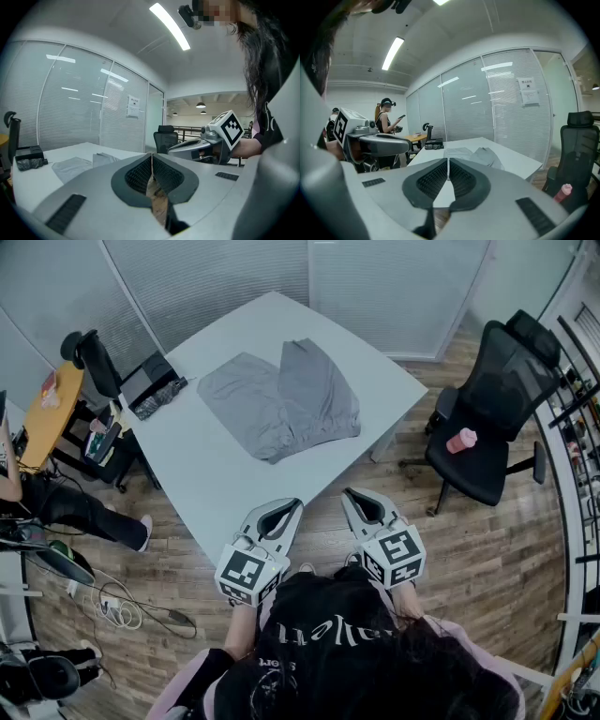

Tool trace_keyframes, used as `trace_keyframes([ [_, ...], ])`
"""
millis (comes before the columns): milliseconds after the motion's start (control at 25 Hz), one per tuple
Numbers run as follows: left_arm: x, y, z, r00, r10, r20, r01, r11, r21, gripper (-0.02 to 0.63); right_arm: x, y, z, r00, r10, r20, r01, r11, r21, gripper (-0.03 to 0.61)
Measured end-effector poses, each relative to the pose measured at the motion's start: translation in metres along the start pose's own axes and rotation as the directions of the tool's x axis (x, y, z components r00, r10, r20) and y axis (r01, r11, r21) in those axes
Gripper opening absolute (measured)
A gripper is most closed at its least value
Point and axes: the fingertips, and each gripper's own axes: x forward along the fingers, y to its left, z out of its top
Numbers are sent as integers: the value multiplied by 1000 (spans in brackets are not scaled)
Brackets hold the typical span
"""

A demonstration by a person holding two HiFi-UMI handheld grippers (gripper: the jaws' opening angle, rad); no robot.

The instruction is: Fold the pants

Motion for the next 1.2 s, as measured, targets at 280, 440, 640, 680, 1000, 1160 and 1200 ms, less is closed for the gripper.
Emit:
trace_keyframes([
  [280, -10, 2, -5, 1000, -11, -6, 11, 1000, -5, 26, 1, 11, -3, 1000, -6, -5, 6, 1000, 11, 29],
  [440, -16, 6, -8, 1000, -17, -8, 17, 1000, -9, 26, 2, 17, -6, 1000, -14, -2, 14, 999, 32, 29],
  [640, -25, 6, -17, 999, -33, -8, 32, 999, -17, 26, 0, 24, -14, 999, -35, -7, 35, 998, 55, 31],
  [680, -27, 7, -19, 999, -33, -10, 33, 999, -20, 26, 0, 26, -16, 999, -38, -11, 38, 997, 60, 31],
  [1000, -26, 15, -27, 1000, -30, -9, 29, 998, -57, 27, -3, 24, -23, 999, -43, -32, 46, 995, 87, 31],
  [1160, -18, 17, -26, 1000, -17, -7, 17, 998, -63, 26, 2, 15, -23, 999, -31, -34, 34, 996, 85, 31],
  [1200, -16, 18, -26, 1000, -12, -8, 11, 998, -65, 27, 4, 14, -23, 999, -24, -37, 27, 996, 86, 31],
])
